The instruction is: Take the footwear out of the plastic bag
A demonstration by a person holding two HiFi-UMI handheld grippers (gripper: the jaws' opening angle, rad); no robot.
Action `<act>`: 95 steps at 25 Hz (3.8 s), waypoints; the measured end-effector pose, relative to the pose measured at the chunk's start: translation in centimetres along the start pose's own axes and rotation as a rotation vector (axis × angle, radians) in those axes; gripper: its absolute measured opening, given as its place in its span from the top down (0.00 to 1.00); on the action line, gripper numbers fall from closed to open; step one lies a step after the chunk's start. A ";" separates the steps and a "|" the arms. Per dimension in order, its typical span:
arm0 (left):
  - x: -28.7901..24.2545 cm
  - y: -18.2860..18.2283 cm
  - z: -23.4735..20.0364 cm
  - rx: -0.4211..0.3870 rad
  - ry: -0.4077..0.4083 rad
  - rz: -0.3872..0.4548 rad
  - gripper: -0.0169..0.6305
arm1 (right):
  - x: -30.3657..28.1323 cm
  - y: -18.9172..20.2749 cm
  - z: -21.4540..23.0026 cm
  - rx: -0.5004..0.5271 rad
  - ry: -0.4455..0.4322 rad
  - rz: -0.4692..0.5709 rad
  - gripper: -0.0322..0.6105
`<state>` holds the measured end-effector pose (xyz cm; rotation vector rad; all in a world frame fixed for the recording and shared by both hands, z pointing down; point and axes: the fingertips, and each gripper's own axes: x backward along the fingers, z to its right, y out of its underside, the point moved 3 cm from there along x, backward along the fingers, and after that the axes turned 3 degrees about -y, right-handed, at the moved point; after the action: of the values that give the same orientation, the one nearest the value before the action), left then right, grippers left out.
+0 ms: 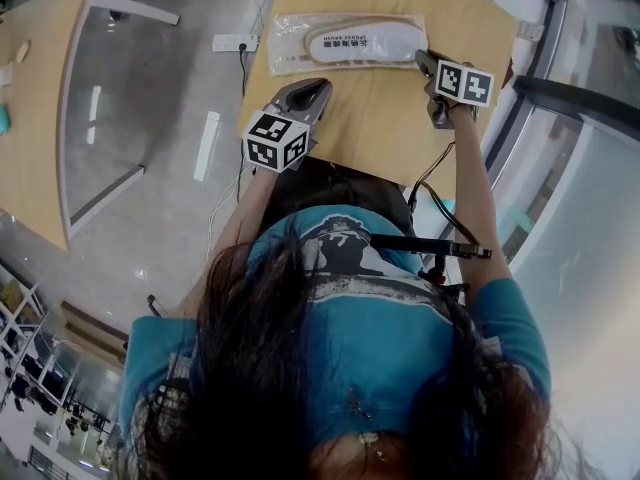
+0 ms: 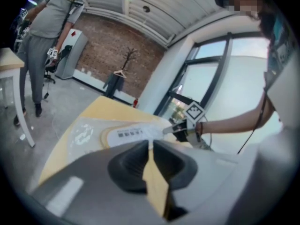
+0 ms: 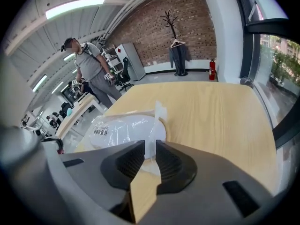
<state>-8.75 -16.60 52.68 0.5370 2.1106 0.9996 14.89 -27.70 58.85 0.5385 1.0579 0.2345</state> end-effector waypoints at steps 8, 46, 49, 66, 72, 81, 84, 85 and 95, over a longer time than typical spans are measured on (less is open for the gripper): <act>-3.1 1.8 1.9 0.045 -0.010 -0.040 0.90 | 1.0 0.9 -1.3 -0.350 -0.293 0.022 0.91; -7.6 2.2 -0.2 1.020 0.191 0.341 0.84 | 9.6 4.5 -3.2 -0.247 -0.617 0.069 0.92; -7.0 1.7 -0.6 1.004 0.196 0.352 0.86 | 10.0 4.7 -3.4 -0.178 -0.617 0.080 0.92; -2.2 0.8 -1.5 1.035 0.286 0.423 0.86 | 9.9 2.6 -5.7 0.244 -0.643 0.072 0.73; -1.6 0.2 -1.4 1.069 0.391 0.434 0.86 | 9.9 2.2 -6.8 0.223 -0.749 0.037 0.73; -1.2 -1.1 -0.9 1.124 0.558 0.522 0.87 | 9.0 2.1 -6.5 -0.007 -0.834 0.024 0.67; -1.3 -1.2 -0.6 1.151 0.588 0.548 0.87 | 9.2 1.8 -6.3 -0.082 -0.856 0.053 0.65; -1.3 -1.2 -0.5 1.151 0.598 0.552 0.87 | 9.1 1.9 -6.2 -0.092 -0.863 0.051 0.64; -1.3 -2.2 0.2 1.191 0.715 0.601 0.86 | 9.2 1.5 -7.2 -0.215 -1.001 0.031 0.63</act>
<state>-7.92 -18.62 51.44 1.6401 3.1883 0.0230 13.11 -20.19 49.90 0.3954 0.0492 0.0767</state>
